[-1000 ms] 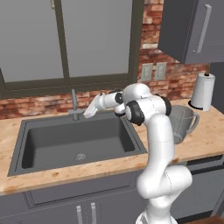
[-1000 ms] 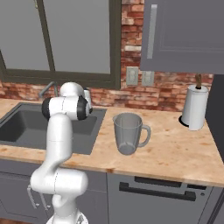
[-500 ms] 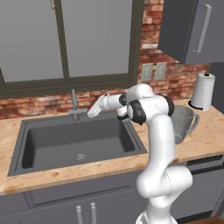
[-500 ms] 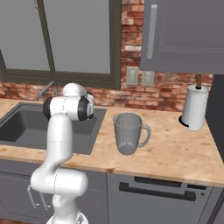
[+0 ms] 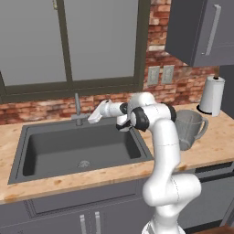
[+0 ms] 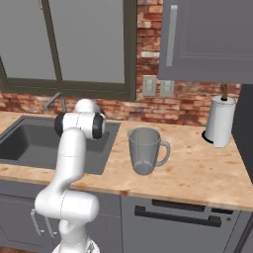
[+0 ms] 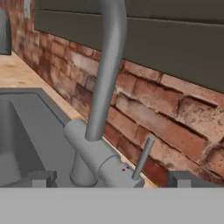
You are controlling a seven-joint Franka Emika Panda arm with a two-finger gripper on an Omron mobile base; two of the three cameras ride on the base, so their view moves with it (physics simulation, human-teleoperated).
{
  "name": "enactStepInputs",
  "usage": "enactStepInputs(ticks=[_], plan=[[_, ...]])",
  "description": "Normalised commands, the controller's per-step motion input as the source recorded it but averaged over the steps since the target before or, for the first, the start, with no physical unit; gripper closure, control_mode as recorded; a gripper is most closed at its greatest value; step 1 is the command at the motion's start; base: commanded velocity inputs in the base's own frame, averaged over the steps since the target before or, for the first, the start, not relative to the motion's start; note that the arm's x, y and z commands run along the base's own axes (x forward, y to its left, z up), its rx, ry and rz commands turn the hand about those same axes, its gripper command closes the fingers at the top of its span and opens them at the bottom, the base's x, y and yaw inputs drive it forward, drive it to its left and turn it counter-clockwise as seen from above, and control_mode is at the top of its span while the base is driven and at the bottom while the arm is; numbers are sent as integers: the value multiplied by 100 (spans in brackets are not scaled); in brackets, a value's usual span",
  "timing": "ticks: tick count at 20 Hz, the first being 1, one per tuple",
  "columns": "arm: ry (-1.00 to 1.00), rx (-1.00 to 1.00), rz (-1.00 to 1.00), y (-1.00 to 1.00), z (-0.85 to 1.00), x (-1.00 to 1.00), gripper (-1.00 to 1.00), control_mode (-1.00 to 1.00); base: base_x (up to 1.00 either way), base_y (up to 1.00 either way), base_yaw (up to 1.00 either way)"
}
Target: Turn on the sink faucet and place the jug under the water for a few seconds to fill it up.
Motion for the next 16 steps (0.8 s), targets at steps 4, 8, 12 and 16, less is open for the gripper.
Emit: enactStepInputs(ticks=[4, 8, 12, 16], plan=[[-14, 8, 7, -1, -19, 54, -100, -100, 0, 0, 0], [-15, 10, 11, -13, -10, 56, -100, -100, 0, 0, 0], [-5, 11, 12, -1, -7, 46, -100, -100, 0, 0, 0], [0, 12, 13, 0, -2, 46, -100, -100, 0, 0, 0]])
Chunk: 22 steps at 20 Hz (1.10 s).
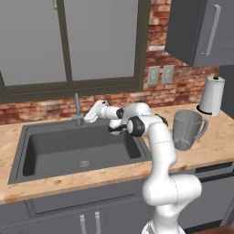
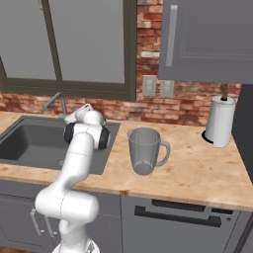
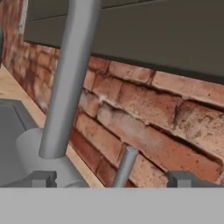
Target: Turn on the sink faucet and place the jug under the water for a few seconds to fill it up.
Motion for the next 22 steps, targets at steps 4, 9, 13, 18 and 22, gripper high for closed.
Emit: enactStepInputs(ticks=[4, 9, 13, 18, 22], plan=[[0, 12, 14, 0, -9, 51, -100, -100, 0, 0, 0], [1, 13, 9, 0, -6, 72, -100, -100, 0, 0, 0], [1, 8, 5, 0, -15, 52, -100, -100, 0, 0, 0], [1, 3, 0, 0, -24, 34, 100, -100, 0, 0, 0], [0, 1, 0, 0, -17, 24, 100, -100, 0, 0, 0]])
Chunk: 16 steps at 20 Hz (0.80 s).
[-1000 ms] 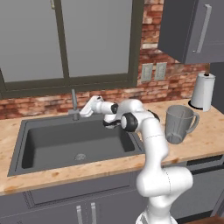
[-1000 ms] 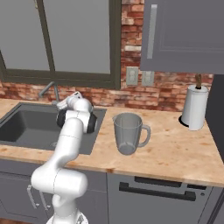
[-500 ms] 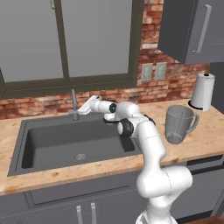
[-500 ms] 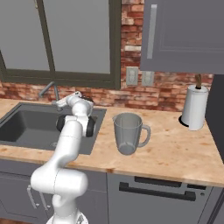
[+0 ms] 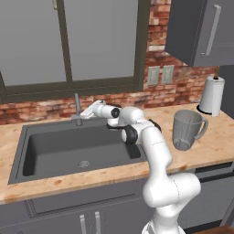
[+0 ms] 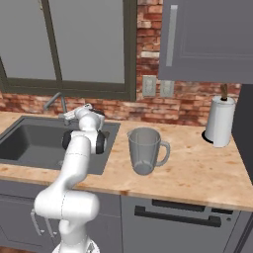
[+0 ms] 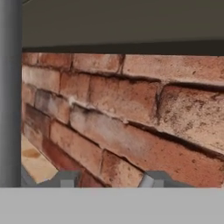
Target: Turn on the sink faucet and place the jug under the water for a few seconds to fill it up.
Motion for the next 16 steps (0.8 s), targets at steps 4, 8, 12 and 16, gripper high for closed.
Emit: enactStepInputs(ticks=[4, 8, 12, 16], plan=[[0, 4, 0, -6, -3, 27, 100, -100, 0, 0, 0], [3, 4, -1, -20, 0, 22, 100, -100, 0, 0, 0], [14, 6, -7, -33, 0, 26, 100, -100, 0, 0, 0], [18, 8, -11, -48, -3, 19, 100, -100, 0, 0, 0]])
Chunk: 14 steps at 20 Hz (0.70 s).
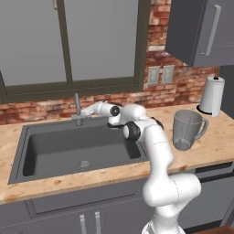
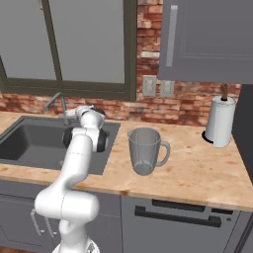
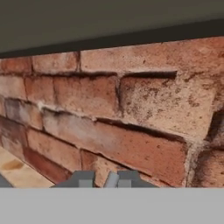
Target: Turn on the sink faucet and place the jug under the water for a few seconds to fill it up.
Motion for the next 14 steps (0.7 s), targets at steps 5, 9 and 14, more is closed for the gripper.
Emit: enactStepInputs(ticks=[5, 9, 14], plan=[[20, 6, -12, -62, -12, 19, 100, -100, 0, 0, 0], [23, 3, -14, -68, -19, 19, 100, -100, 0, 0, 0], [20, 8, -15, -82, -25, 2, 100, -100, 0, 0, 0]])
